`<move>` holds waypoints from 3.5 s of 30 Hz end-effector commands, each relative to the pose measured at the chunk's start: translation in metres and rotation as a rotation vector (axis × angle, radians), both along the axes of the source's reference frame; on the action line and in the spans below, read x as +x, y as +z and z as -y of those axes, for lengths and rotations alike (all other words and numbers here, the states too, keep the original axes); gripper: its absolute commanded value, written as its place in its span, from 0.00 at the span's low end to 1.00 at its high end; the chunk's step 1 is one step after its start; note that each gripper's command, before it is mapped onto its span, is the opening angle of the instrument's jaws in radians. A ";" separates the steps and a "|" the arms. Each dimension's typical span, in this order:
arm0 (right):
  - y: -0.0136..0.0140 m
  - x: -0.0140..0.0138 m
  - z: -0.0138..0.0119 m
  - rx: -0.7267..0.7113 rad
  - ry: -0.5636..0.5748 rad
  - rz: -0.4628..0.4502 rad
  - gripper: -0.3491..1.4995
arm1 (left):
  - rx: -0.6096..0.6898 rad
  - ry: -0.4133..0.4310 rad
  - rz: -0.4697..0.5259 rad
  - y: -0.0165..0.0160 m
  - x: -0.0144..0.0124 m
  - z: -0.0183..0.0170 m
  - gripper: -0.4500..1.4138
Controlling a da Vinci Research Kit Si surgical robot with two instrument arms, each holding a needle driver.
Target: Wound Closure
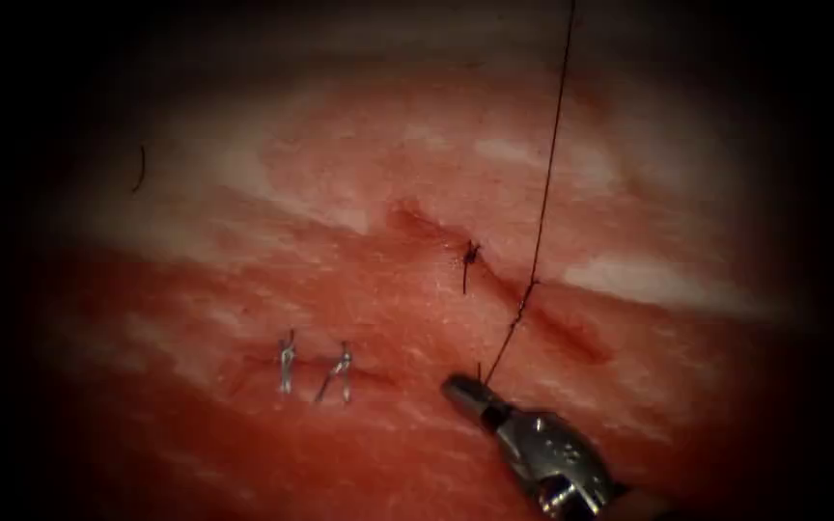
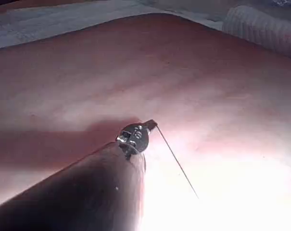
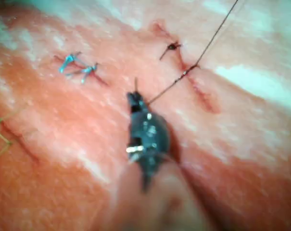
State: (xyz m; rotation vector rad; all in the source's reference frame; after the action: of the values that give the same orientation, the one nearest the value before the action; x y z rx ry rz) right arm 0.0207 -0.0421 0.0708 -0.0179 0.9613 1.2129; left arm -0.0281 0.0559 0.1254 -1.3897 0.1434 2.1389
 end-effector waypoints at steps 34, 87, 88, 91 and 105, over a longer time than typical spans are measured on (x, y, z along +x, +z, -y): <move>-0.0011 -0.0018 -0.0007 0.026 -0.070 -0.134 0.99 | 0.150 0.163 0.119 -0.0067 0.0050 0.0108 0.00; -0.0001 -0.0066 -0.0251 -0.213 -0.226 -0.309 0.33 | 0.204 0.754 -0.073 -0.0188 0.0126 0.0498 0.00; -0.0004 -0.0066 -0.0251 -0.212 -0.233 -0.321 0.34 | 0.207 0.762 -0.082 -0.0185 0.0126 0.0498 0.00; -0.0016 -0.0062 -0.0246 -0.210 -0.263 -0.374 0.35 | 0.207 0.775 -0.111 -0.0173 0.0125 0.0497 0.00; -0.0041 -0.0039 -0.0227 -0.230 -0.485 -0.467 0.53 | 0.197 0.756 -0.286 -0.0118 0.0109 0.0444 0.00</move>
State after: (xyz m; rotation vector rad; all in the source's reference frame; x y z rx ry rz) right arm 0.0161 -0.0195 0.0659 0.3139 1.4097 0.6475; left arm -0.0169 0.0118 0.1132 -1.1039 -0.5551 2.8590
